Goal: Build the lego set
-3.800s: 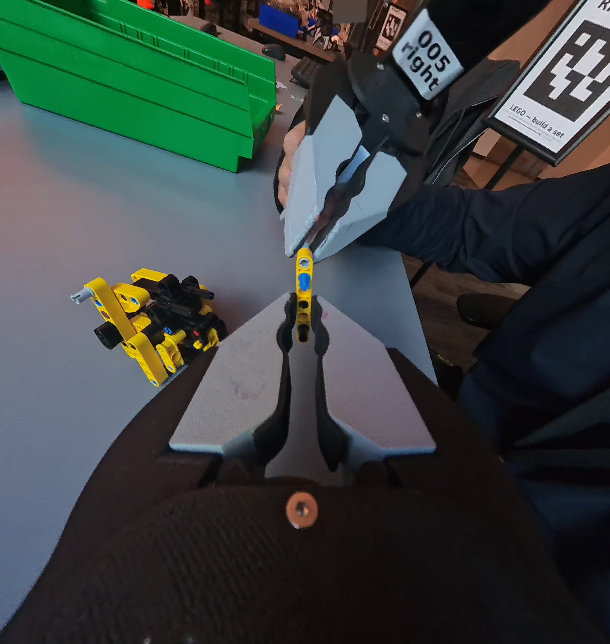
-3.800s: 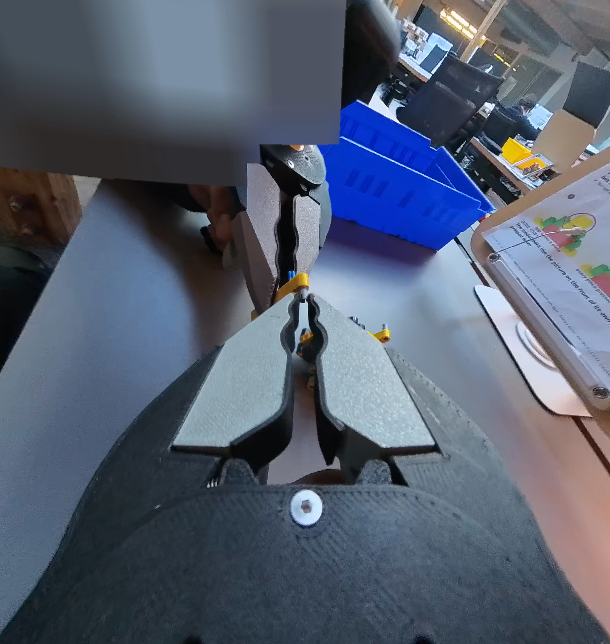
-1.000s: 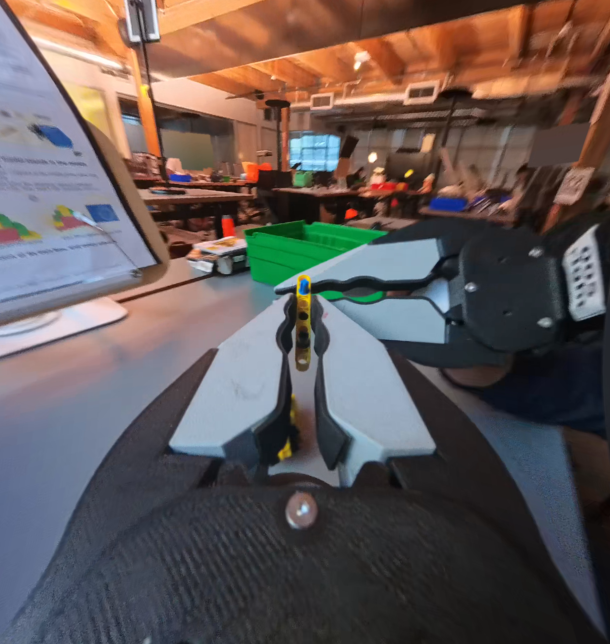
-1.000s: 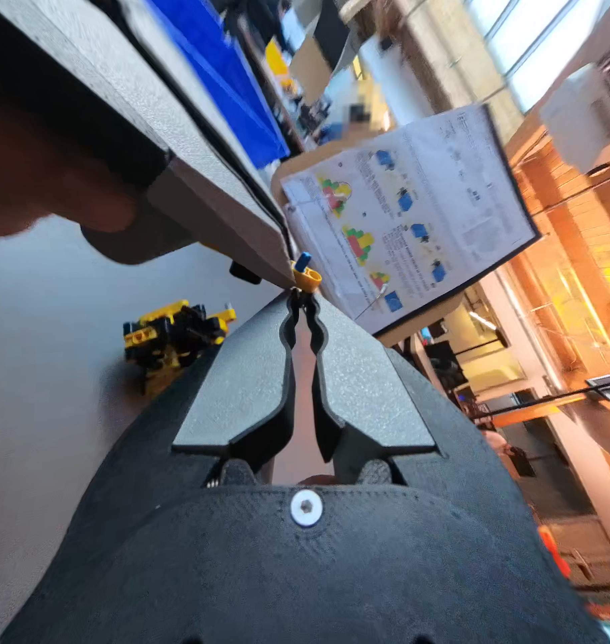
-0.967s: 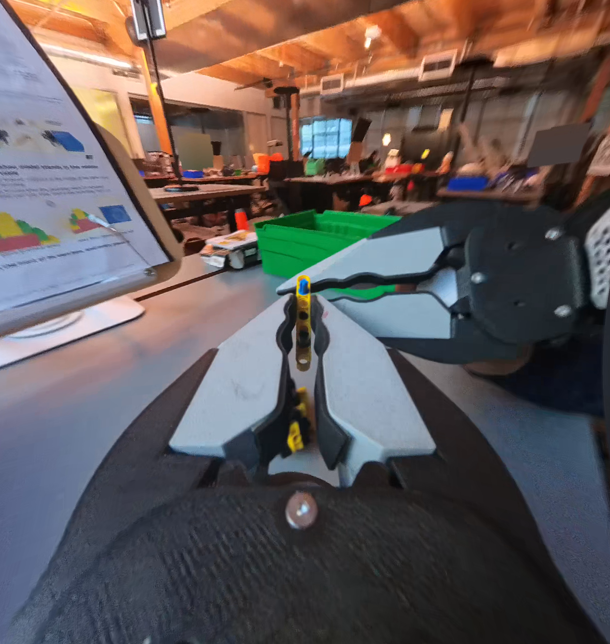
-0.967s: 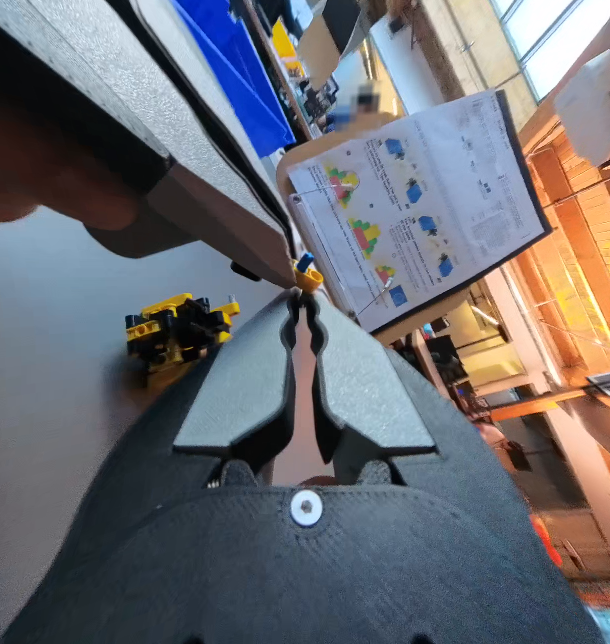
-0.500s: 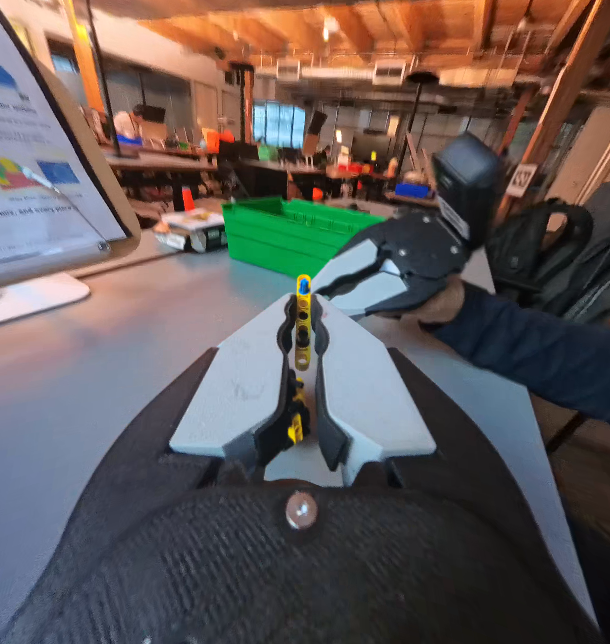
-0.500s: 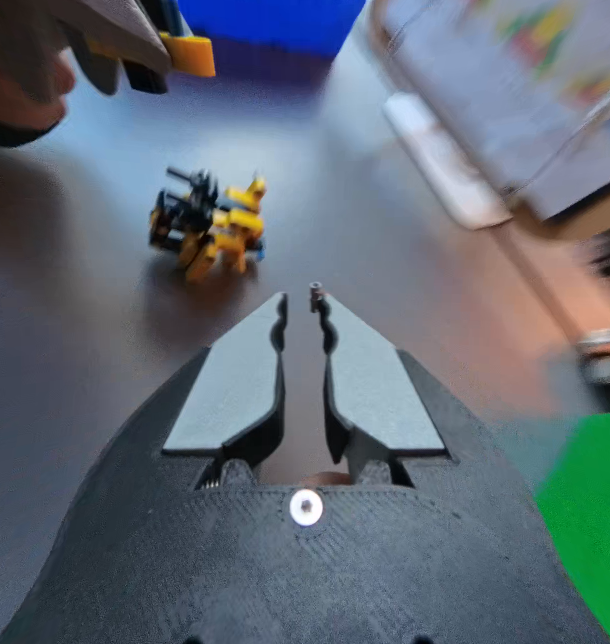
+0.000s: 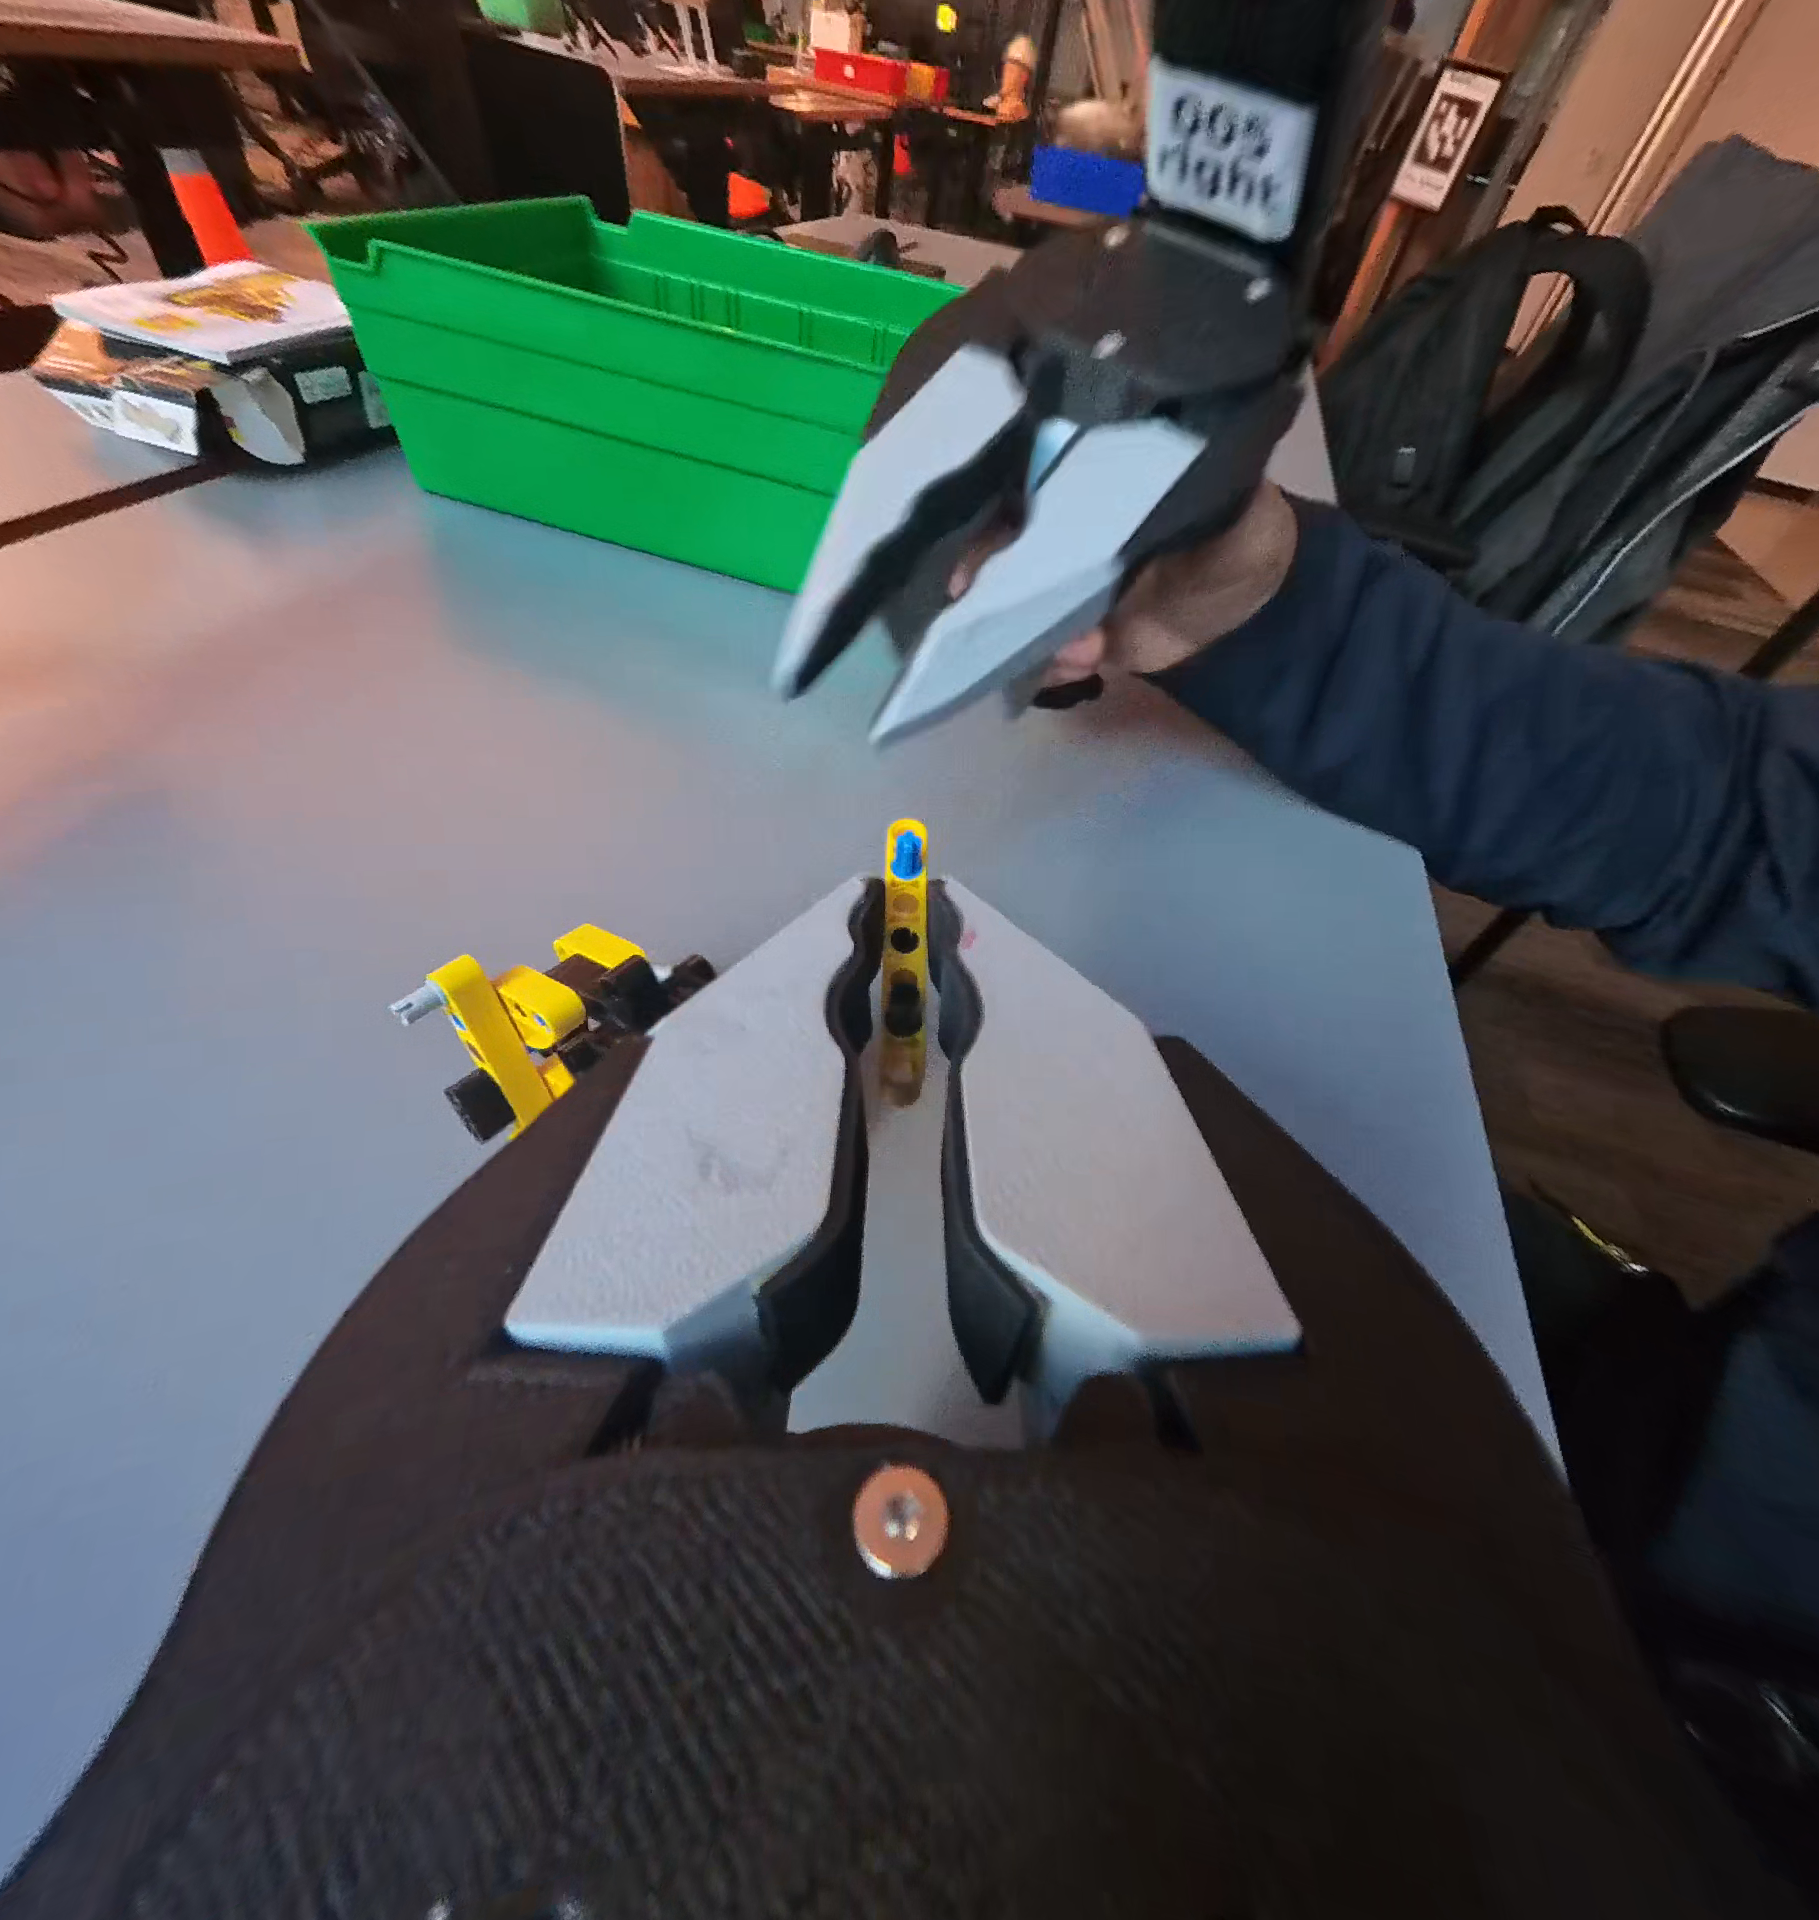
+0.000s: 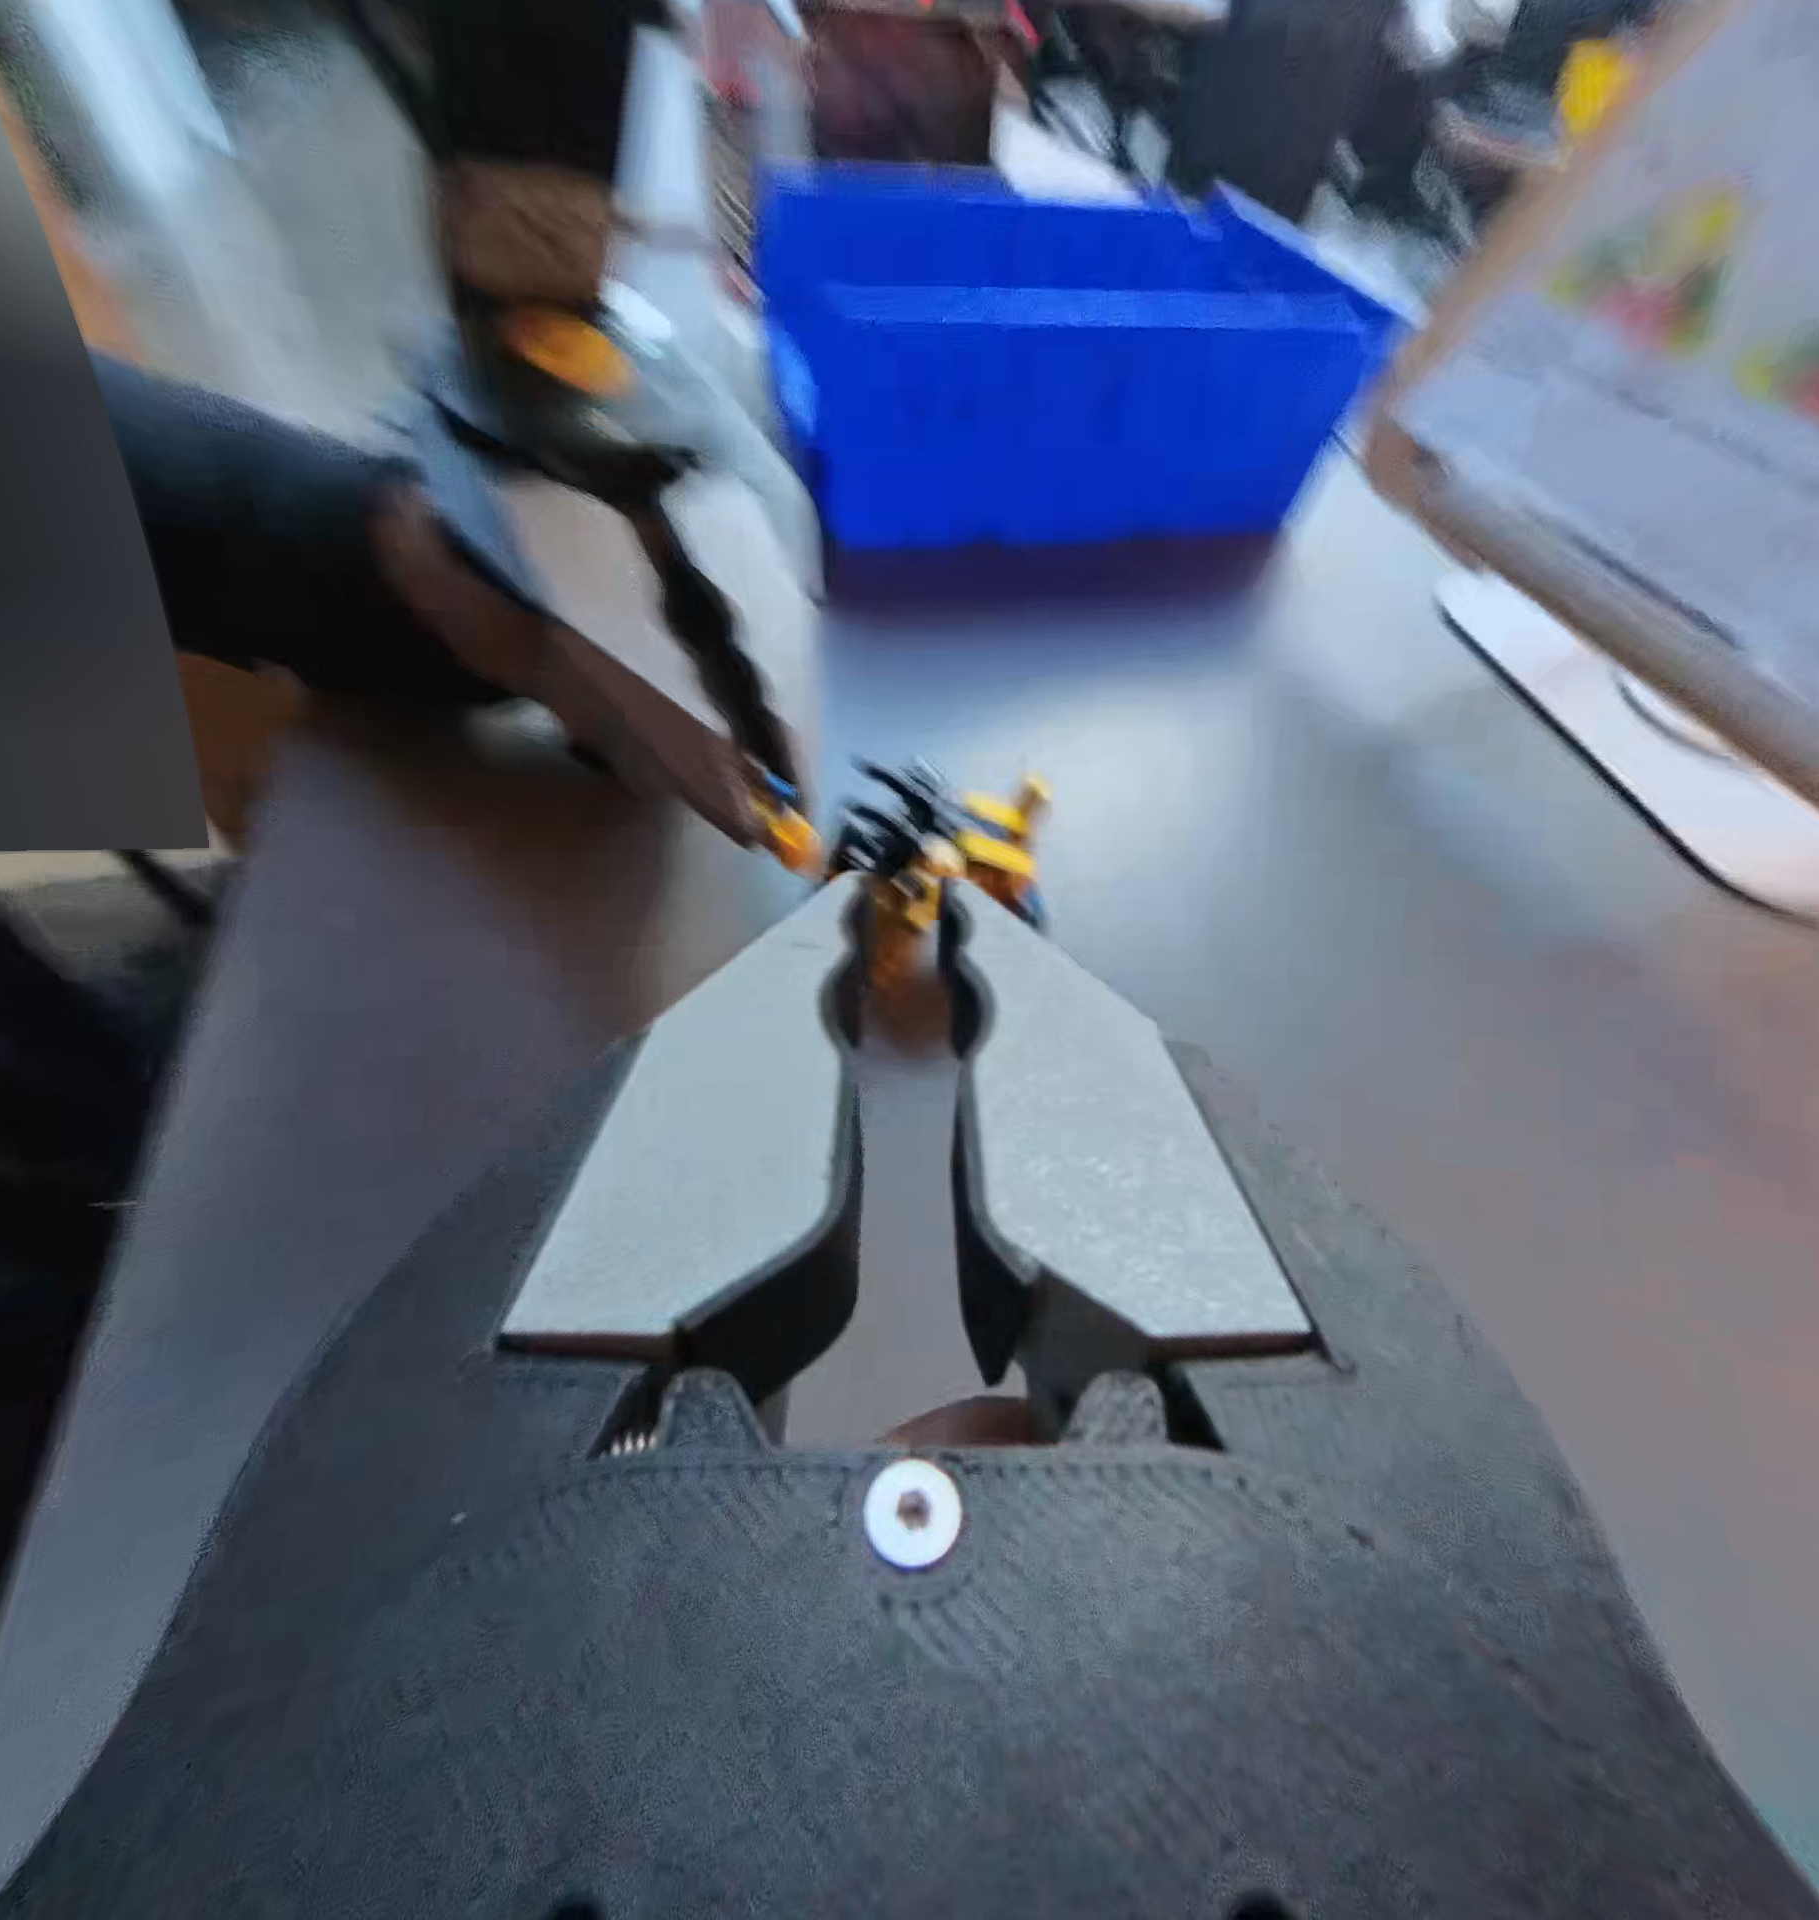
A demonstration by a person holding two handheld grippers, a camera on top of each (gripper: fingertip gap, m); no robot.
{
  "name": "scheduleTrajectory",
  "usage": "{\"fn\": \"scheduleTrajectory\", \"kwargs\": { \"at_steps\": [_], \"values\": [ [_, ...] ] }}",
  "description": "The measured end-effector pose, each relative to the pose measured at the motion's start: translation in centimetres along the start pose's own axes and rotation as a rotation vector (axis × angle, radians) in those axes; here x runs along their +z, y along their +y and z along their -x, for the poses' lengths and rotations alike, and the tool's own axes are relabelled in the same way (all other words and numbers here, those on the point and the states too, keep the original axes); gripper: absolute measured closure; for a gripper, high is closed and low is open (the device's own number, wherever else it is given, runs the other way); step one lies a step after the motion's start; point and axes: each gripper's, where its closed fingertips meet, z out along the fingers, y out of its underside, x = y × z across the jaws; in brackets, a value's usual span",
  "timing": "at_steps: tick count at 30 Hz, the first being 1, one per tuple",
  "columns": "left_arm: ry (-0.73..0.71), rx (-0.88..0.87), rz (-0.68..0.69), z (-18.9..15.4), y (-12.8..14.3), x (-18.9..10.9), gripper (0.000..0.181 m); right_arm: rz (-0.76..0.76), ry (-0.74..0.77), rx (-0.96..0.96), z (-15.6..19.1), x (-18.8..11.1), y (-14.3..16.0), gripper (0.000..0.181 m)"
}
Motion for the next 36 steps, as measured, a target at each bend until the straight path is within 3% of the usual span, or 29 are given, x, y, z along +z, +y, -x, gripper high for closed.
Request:
{"fn": "scheduleTrajectory", "kwargs": {
  "at_steps": [2, 5, 10, 15, 18, 22, 27, 32, 36],
  "values": [
    [0.042, 0.009, -0.005, -0.8, -0.1, 0.1, 0.177, -0.082, -0.104, -0.03, 2.3, -0.4, -1.7, 0.172],
    [0.083, 0.006, -0.023, -1.5, -0.5, 0.0, 0.177, -0.084, -0.191, -0.069, 4.4, 0.1, -2.0, 0.167],
    [0.171, 0.0, -0.073, -2.7, -1.4, -0.5, 0.177, -0.054, -0.209, -0.087, 5.2, 0.9, -1.5, 0.176],
    [0.165, -0.015, -0.071, -2.6, -1.2, -0.3, 0.176, -0.041, -0.201, -0.11, 5.1, 0.9, -1.3, 0.176],
    [0.203, -0.01, 0.001, -3.2, -0.3, -0.3, 0.157, -0.042, -0.196, -0.108, 4.7, 0.3, -1.2, 0.176],
    [0.169, 0.124, 0.199, -2.0, 2.9, -1.6, 0.153, -0.08, -0.173, -0.093, 4.0, -0.6, -1.8, 0.177],
    [0.143, 0.113, 0.133, -1.9, 1.5, -1.5, 0.148, -0.051, -0.157, -0.097, 3.8, -0.2, -1.2, 0.176],
    [0.001, 0.237, 0.061, -0.7, 0.3, -1.3, 0.172, -0.065, -0.16, -0.037, 3.2, 0.1, -1.2, 0.176],
    [0.016, 0.195, 0.038, -1.2, 0.2, -0.7, 0.167, -0.092, -0.199, -0.009, 3.8, 0.6, -1.5, 0.176]
  ]
}}
